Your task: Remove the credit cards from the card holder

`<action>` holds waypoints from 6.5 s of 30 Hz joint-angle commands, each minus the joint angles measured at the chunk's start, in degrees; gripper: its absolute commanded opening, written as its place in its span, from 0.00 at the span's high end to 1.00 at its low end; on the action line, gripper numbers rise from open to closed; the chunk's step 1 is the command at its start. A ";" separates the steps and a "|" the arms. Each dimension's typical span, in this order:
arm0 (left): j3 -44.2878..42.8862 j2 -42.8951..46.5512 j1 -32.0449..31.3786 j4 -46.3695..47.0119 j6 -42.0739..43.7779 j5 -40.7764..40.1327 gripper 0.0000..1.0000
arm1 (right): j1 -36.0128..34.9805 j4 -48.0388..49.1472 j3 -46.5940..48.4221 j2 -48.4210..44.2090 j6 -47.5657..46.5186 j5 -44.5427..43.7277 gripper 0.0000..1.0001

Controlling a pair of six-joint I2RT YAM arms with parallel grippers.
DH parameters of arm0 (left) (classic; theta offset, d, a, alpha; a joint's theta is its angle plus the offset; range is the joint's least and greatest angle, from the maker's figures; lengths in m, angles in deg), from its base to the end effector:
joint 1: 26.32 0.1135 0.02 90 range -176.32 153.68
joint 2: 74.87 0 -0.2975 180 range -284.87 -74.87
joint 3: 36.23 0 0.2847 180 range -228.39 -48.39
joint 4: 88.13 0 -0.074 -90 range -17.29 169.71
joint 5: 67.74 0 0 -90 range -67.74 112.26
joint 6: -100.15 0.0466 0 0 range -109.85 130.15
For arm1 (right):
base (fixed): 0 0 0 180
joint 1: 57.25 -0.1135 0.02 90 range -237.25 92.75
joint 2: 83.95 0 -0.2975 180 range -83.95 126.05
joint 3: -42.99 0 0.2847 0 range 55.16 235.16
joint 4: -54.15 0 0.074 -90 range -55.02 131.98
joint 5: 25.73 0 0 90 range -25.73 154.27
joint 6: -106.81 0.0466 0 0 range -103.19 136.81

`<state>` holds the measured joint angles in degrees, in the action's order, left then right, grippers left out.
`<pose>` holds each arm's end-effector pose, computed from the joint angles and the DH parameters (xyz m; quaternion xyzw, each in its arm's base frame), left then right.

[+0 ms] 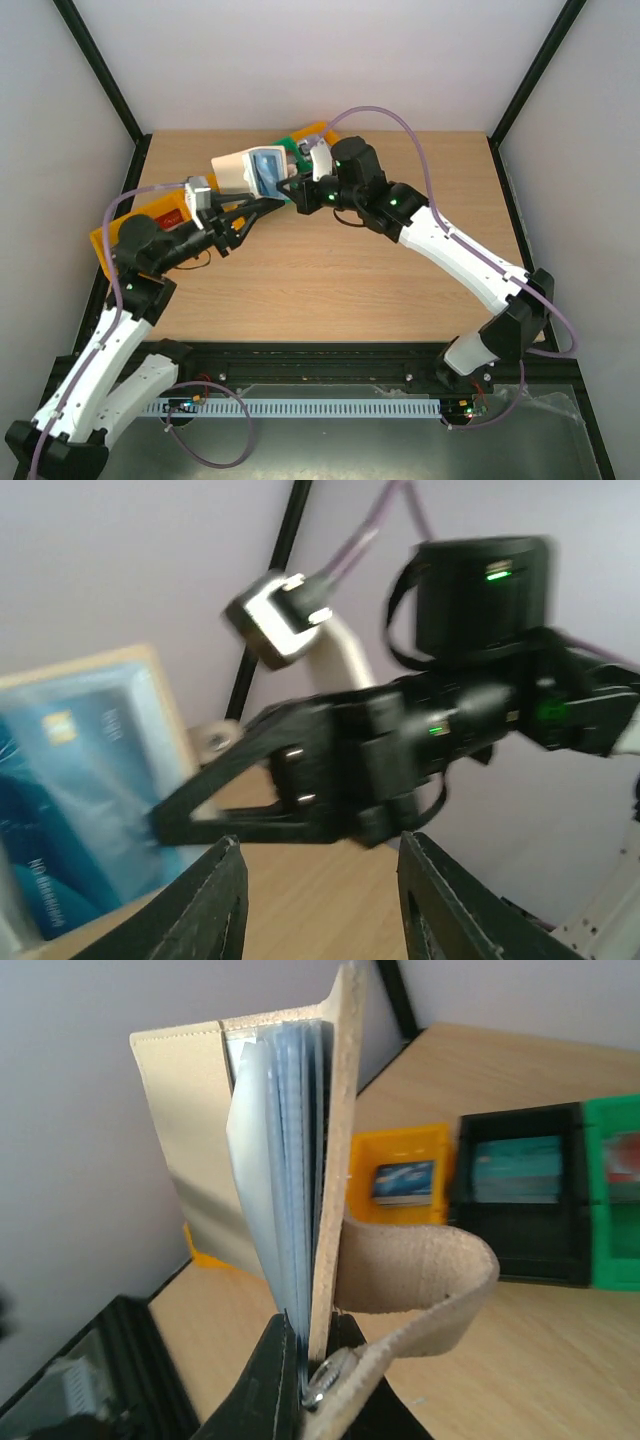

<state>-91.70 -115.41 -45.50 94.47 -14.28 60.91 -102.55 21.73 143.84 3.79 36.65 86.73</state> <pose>0.1550 -0.0847 0.4135 0.2411 0.5694 -0.4643 0.6340 0.2659 0.2940 0.4366 -0.2862 0.7556 0.4393 0.3927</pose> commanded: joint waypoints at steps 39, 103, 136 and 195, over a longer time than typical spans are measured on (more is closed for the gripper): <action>-0.14 -2.99 0.73 -3.92 0.11 10.41 0.73 | 4.85 27.98 -11.38 -7.72 8.85 25.40 0.98; 0.25 -2.86 4.01 8.59 -14.93 8.94 0.98 | 3.20 31.76 -12.35 -7.49 9.13 29.83 0.96; -0.85 -0.72 9.22 0.18 -8.80 6.63 0.98 | 17.46 26.34 -22.08 -13.52 10.55 33.72 0.98; -8.58 -4.82 15.41 -33.44 25.29 30.87 0.98 | 2.20 51.15 -22.33 -7.51 24.83 38.06 0.98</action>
<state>-100.49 -120.61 -30.01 60.18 11.12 90.42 -99.66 67.33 121.04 -3.05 59.73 123.71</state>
